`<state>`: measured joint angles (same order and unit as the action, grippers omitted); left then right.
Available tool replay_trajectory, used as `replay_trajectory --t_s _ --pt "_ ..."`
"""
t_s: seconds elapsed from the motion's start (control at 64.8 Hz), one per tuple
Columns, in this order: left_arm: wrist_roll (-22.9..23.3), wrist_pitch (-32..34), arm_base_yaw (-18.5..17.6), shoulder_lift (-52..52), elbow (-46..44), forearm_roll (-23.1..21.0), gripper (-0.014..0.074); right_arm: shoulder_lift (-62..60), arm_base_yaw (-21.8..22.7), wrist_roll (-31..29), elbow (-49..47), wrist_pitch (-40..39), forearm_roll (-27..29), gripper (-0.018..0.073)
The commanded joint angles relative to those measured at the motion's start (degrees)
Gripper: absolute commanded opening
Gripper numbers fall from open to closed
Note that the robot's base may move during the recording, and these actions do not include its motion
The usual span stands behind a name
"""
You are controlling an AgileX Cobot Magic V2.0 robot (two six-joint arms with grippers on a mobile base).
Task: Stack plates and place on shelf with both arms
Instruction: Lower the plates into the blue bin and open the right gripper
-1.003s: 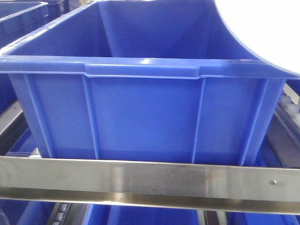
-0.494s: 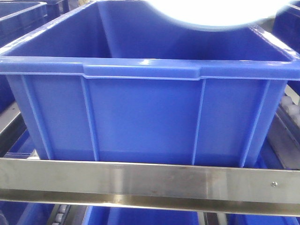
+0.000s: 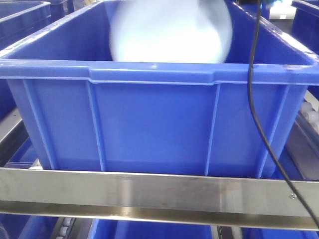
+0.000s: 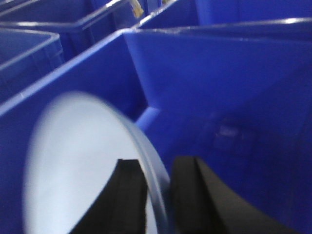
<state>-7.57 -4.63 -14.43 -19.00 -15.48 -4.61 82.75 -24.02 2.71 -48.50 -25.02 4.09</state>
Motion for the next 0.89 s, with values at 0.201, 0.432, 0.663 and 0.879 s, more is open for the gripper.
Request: replay_trajectory --t_s 0.201,0.432,0.663,0.879 --pt "0.4 4.6 -0.1 -0.4 -1.7 -0.1 0.0082 -6.6 0.4 -2.7 2.3 -5.9 0.0 0.0216" --pt "0.4 4.6 -0.1 -0.4 -1.7 -0.1 0.0082 -19.9 3.2 -3.6 14.5 -4.6 0.0 0.0047" --pt "0.4 4.6 -0.1 -0.4 -1.7 -0.1 0.0082 -34.6 5.5 -3.8 23.1 4.2 0.0 0.0048" --pt "0.4 4.6 -0.1 -0.4 -1.7 -0.1 0.0082 -47.4 5.8 -3.8 26.5 14.5 0.0 0.0048"
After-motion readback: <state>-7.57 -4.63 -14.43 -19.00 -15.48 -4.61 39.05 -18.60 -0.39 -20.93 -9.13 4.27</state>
